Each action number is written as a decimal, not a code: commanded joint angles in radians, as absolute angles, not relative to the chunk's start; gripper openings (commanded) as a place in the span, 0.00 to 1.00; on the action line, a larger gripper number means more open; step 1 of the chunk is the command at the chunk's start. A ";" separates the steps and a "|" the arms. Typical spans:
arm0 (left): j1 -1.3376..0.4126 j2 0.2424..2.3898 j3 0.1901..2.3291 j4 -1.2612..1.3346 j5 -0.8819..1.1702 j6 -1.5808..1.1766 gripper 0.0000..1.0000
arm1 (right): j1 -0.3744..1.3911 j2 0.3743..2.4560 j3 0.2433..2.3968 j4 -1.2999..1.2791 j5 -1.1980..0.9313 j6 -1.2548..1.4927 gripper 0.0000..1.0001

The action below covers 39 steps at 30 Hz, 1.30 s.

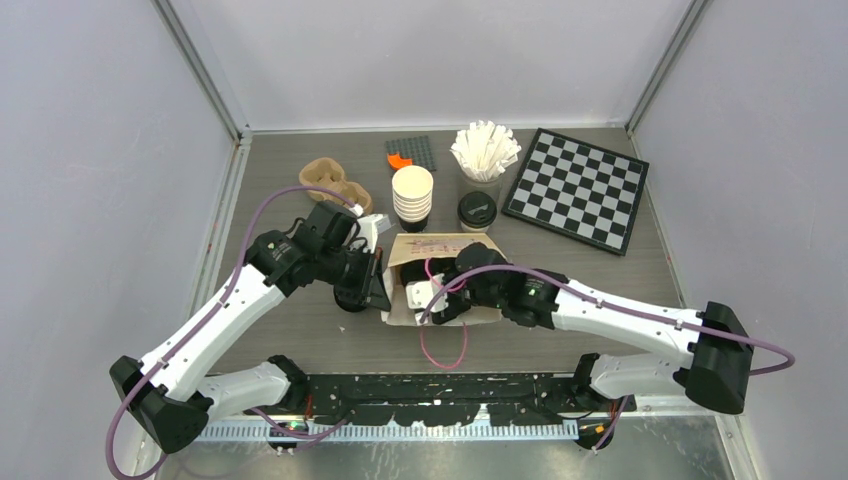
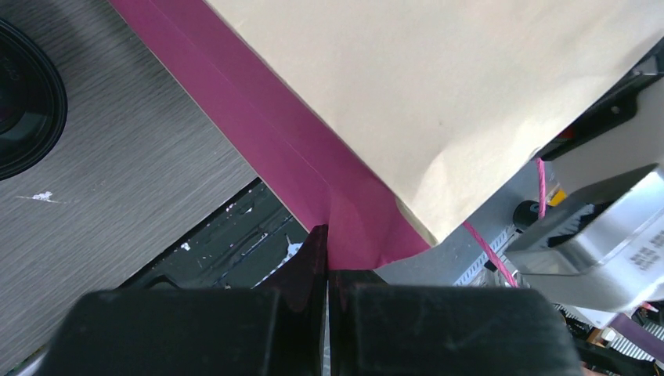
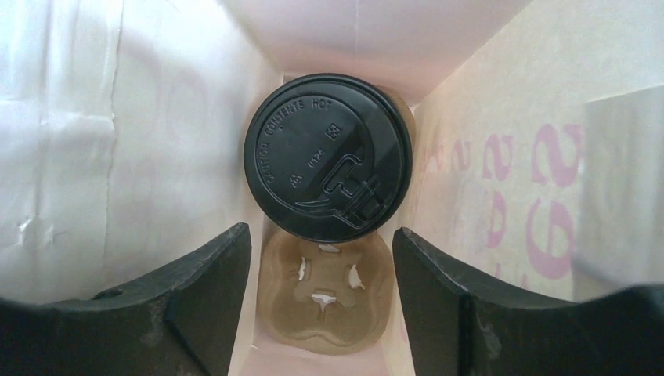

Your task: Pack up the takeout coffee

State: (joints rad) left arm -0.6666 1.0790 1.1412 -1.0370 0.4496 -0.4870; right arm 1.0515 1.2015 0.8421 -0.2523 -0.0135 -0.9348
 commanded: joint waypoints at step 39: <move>-0.670 1.048 1.143 -0.995 0.513 -0.508 0.00 | 1.051 1.391 0.913 -0.005 -0.026 -0.823 0.31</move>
